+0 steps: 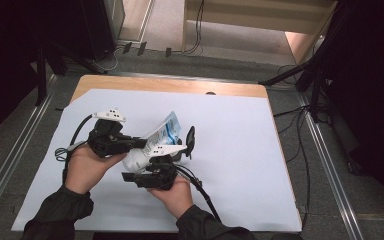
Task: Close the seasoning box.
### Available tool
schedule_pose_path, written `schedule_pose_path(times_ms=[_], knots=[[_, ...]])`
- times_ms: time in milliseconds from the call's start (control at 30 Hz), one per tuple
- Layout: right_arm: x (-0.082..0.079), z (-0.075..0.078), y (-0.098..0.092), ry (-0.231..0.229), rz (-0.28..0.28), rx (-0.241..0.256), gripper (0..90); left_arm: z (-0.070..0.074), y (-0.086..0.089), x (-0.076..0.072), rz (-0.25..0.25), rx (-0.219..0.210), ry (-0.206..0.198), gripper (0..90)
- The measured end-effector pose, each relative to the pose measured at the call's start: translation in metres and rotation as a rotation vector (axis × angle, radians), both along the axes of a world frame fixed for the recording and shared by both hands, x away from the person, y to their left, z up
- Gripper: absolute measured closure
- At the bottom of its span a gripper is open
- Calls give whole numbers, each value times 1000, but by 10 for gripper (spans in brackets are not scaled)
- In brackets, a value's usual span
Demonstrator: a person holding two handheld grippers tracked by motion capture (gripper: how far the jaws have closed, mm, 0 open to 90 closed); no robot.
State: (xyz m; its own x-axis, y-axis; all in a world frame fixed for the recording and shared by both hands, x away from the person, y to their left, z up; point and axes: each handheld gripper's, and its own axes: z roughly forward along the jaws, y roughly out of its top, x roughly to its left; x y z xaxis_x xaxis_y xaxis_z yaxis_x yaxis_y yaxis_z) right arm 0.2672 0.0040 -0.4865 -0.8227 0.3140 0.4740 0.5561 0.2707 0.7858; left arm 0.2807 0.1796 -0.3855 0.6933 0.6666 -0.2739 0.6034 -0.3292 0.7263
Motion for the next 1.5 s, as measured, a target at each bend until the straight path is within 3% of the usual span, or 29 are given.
schedule_pose_path(times_ms=[500,1033,1500], knots=[[2,2,-2,37,18,34,595,1,-2,-1,-26,-22,-8,876],[4,3,-2,31,16,35,596,0,2,-2,-26,-40,4,837],[4,1,0,37,22,26,595,1,2,-3,-17,-28,11,893]])
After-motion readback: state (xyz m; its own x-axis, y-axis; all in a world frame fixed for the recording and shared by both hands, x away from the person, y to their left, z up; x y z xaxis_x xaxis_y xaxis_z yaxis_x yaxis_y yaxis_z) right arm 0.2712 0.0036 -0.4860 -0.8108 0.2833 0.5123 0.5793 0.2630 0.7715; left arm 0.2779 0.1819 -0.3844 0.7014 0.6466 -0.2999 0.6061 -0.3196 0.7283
